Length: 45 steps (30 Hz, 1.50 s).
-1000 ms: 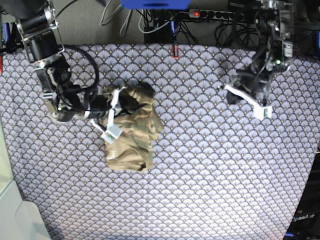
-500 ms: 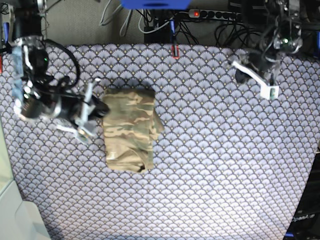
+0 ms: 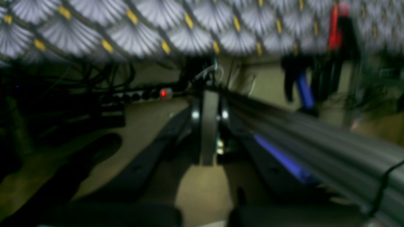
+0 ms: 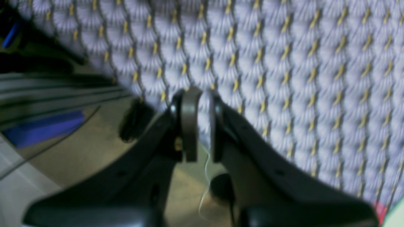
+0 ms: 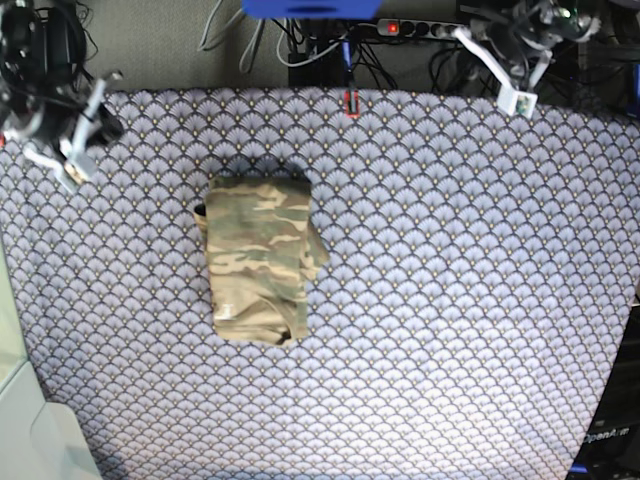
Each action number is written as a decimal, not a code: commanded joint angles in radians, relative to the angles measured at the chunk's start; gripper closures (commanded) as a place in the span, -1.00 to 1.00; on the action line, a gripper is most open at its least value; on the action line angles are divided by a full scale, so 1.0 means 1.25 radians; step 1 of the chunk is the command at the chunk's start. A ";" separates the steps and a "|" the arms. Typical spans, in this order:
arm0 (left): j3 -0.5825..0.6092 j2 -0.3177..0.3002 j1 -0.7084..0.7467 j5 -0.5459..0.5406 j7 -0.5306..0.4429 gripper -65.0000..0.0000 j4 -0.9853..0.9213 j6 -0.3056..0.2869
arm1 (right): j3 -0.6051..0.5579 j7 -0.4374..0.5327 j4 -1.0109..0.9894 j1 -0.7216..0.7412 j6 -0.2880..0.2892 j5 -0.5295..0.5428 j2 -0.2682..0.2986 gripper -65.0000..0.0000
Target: Fold the T-shirt properly
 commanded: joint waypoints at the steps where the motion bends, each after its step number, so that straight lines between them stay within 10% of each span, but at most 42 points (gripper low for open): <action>1: -0.005 -0.006 0.025 0.020 -0.011 0.98 0.004 -0.002 | 0.021 0.020 0.010 -0.022 0.003 0.012 0.011 0.83; 13: 0.115 -0.005 0.060 0.138 -0.123 0.98 -0.180 -0.003 | 0.047 0.141 -0.003 -0.143 0.003 -0.472 -0.128 0.83; 19: 0.202 -0.004 -0.004 0.143 -0.185 0.98 -0.355 0.000 | 0.045 0.205 -0.123 -0.147 0.003 -0.581 -0.178 0.83; 28: 0.270 0.027 -0.149 0.143 -0.320 0.98 -0.674 -0.002 | 0.043 0.383 -0.505 -0.065 0.003 -0.593 -0.172 0.83; 40: 0.270 0.077 -0.296 0.144 -0.339 0.98 -0.921 -0.002 | -0.201 0.702 -1.066 0.120 0.003 -0.595 -0.140 0.83; 45: 0.270 0.118 -0.356 0.251 -0.568 0.98 -1.146 0.000 | -0.314 0.881 -1.255 0.190 -0.021 -0.595 -0.146 0.83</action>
